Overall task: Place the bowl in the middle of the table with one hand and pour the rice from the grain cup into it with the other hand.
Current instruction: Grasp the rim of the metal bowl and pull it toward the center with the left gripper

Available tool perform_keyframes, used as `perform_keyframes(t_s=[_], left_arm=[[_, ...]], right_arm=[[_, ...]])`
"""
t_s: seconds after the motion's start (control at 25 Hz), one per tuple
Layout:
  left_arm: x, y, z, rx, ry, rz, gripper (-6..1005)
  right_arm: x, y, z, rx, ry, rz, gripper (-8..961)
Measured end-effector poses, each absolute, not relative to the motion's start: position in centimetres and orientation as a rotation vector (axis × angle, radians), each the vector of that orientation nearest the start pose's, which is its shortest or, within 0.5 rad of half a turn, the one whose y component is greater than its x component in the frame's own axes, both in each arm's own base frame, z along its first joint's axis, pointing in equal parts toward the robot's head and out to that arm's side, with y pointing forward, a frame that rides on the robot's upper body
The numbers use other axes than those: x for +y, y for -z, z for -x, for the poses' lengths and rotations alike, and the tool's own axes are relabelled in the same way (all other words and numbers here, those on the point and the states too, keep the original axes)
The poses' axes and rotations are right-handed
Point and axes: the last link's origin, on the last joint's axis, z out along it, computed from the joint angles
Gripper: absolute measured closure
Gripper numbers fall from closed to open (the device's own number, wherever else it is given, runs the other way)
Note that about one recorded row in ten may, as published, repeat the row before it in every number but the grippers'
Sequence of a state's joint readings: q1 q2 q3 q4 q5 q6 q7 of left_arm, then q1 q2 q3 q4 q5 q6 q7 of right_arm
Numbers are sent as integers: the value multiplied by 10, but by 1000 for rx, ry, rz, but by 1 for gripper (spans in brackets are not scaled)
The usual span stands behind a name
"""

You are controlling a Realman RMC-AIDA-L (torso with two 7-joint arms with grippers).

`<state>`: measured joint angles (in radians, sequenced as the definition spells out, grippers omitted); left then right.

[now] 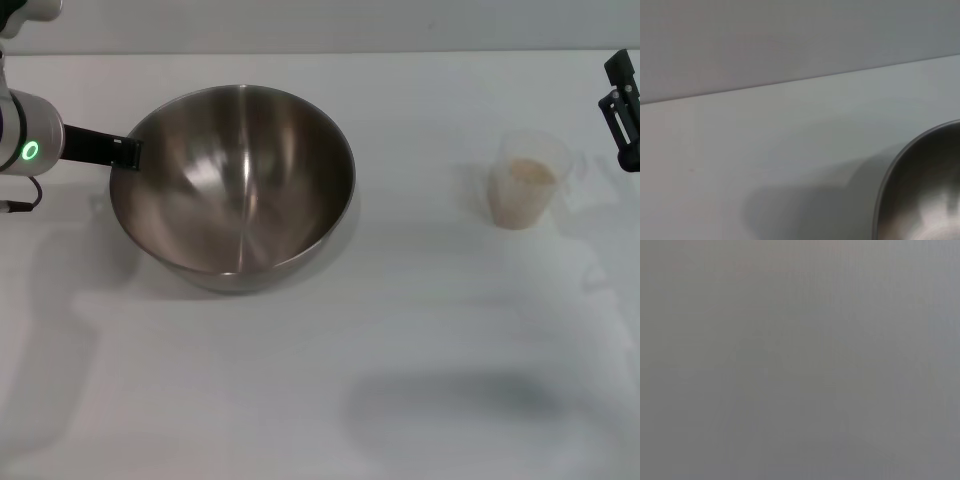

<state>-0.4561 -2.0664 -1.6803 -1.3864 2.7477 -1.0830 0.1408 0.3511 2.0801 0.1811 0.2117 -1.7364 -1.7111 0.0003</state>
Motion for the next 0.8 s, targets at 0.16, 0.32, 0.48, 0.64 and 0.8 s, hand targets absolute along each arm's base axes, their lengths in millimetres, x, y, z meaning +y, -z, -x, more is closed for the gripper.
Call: perform_keyframes(t_s=[0.16, 0.32, 0.48, 0.64, 0.8], left_arm=[[388, -19, 209, -1115, -121, 2055, 941], [388, -22, 204, -1099, -122, 2064, 943], [389, -26, 202, -1099, -123, 2065, 945], [391, -28, 197, -1106, -147, 2088, 947], [392, -28, 191, -1111, -102, 2150, 950]], right_arm=[[266, 4, -289, 173, -966, 1510, 264], [266, 4, -289, 174, -968, 1510, 264], [266, 5, -288, 176, -971, 1512, 264], [265, 6, -288, 178, -974, 1515, 264], [266, 7, -287, 178, -978, 1516, 264]])
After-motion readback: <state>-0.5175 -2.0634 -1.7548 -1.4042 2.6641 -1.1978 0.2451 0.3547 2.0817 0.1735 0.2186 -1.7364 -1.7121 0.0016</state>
